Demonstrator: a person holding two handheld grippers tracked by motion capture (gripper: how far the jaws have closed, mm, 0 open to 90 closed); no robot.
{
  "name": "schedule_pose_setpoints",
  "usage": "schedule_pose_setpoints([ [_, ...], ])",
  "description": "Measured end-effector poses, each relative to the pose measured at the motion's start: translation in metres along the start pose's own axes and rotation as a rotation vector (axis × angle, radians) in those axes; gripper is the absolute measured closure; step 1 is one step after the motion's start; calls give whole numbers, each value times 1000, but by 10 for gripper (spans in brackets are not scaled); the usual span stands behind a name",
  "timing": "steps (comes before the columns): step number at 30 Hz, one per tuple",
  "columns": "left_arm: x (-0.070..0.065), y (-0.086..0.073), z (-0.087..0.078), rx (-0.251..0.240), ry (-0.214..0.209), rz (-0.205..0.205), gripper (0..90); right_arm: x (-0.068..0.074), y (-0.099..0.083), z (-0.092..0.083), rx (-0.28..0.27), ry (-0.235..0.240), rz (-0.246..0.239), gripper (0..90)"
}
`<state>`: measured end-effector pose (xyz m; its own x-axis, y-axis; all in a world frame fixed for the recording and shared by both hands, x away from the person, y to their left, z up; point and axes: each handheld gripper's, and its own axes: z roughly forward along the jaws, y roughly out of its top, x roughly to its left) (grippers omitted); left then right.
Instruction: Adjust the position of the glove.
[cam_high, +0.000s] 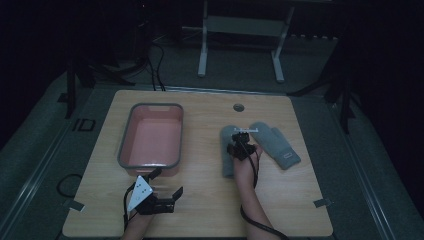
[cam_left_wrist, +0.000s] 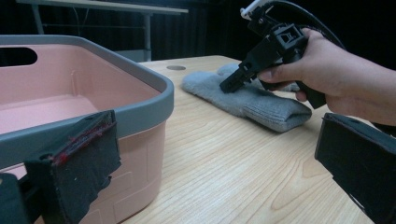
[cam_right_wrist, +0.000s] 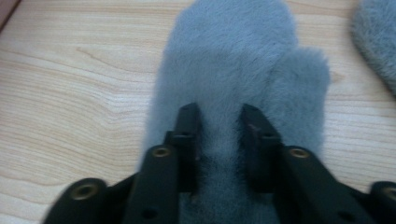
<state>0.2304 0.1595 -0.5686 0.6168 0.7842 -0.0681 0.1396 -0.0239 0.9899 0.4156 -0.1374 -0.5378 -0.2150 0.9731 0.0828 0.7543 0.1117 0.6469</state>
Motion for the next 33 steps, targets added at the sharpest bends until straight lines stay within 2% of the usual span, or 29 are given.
schedule_pose_setpoints([
  [1, 0, 0, 0, -1, -1, -1, 2, 0, 0, 0, 2, 8, -1, 596],
  [2, 0, 0, -1, -1, -1, -3, 2, 0, 0, 0, 2, 8, -1, 596],
  [4, 0, 0, -1, -2, -1, -3, 2, 3, 1, 1, 13, 24, -26, 487],
  [5, 0, 0, 0, 0, -4, -3, 2, 2, 6, -5, 9, 51, -20, 457],
  [8, 0, 0, 0, 0, -4, -2, 2, 0, 11, -12, -5, 69, -32, 430],
  [9, 0, 0, -1, 0, -4, -2, 2, -6, 21, -24, -37, 79, -56, 414],
  [12, 0, 0, -1, 1, -2, 3, 2, -9, 24, -28, -46, 73, -75, 411],
  [14, -1, 1, 0, 3, 0, 7, 2, -23, 35, -42, -88, 79, -111, 414],
  [15, -1, 1, -1, 6, 7, 8, 2, -33, 41, -49, -118, 55, -173, 429],
  [16, -1, 1, -1, 6, 7, 8, 2, -33, 41, -49, -118, 55, -173, 429],
  [17, -1, 1, -1, 3, 3, 4, 2, -45, 43, -53, -147, 60, -241, 441],
  [18, 0, 1, -1, 0, 3, 3, 2, -45, 43, -53, -147, 60, -241, 441],
  [20, 0, 0, 0, 5, 3, 2, 2, -61, 43, -55, -145, 56, -291, 442],
  [23, -1, 0, 1, 8, 3, 4, 2, -84, 44, -56, -140, 78, -320, 459],
  [24, -1, 0, 1, 10, 3, 6, 2, -102, 44, -57, -135, 94, -344, 471],
  [25, -1, 0, 1, 11, 3, 7, 2, -102, 44, -57, -135, 94, -344, 471],
  [28, -1, 0, 1, 13, 4, 7, 2, -122, 43, -55, -119, 103, -364, 497],
  [29, -1, -1, 1, 14, 4, 7, 2, -135, 42, -51, -97, 98, -376, 527],
  [31, -1, -1, 1, 15, 5, 7, 2, -146, 40, -47, -72, 92, -376, 550],
  [32, -1, -1, 1, 15, 5, 7, 2, -146, 40, -47, -72, 92, -376, 550],
  [33, -1, -1, 1, 16, 5, 7, 2, -154, 38, -43, -66, 102, -377, 559],
])
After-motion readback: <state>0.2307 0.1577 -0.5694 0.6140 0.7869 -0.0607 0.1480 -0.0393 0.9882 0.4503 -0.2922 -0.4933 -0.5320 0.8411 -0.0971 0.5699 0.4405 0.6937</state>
